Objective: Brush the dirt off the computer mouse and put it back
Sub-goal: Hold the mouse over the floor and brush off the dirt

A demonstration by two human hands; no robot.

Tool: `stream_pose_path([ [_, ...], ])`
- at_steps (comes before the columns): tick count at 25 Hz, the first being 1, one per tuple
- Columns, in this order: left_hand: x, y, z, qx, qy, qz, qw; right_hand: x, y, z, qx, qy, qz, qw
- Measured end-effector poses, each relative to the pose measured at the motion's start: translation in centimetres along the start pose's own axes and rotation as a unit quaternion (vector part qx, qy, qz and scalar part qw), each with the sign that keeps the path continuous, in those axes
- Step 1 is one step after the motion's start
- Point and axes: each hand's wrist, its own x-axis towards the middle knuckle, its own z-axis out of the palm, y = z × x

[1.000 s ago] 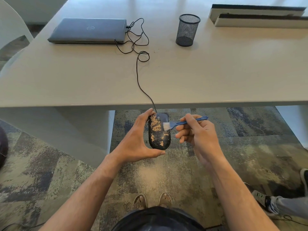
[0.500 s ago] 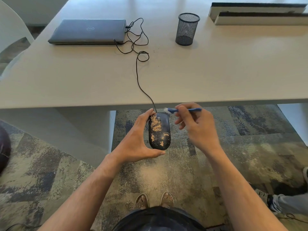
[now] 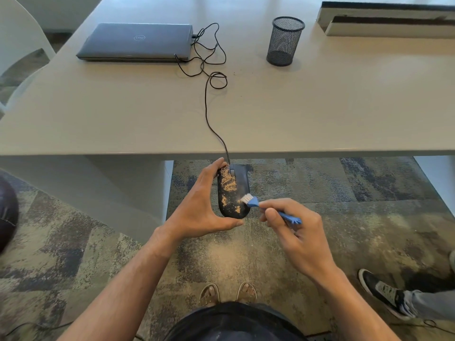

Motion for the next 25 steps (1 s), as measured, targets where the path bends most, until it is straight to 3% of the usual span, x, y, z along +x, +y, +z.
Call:
stream_pose_path([
  [7,0.8,0.1,-0.2,-0.002,0.008,-0.003,1.0,1.6,0.5,-1.3,0.131,0.068,0.086,0.985],
  [11,0.9,0.0,0.0,0.002,0.011,-0.004,1.0,5.1,-0.1,0.0,0.262,0.117,0.144,0.947],
  [14,0.8,0.0,0.0,-0.005,0.008,-0.004,1.0,6.3,0.2,1.1,0.261,0.112,0.185,0.941],
  [21,1.0,-0.1,-0.3,-0.01,0.017,-0.005,1.0,2.6,0.5,1.3,0.317,0.093,0.166,0.929],
  [25,1.3,-0.1,-0.3,-0.009,0.018,-0.005,1.0,0.5,0.8,0.7,0.292,0.091,0.158,0.939],
])
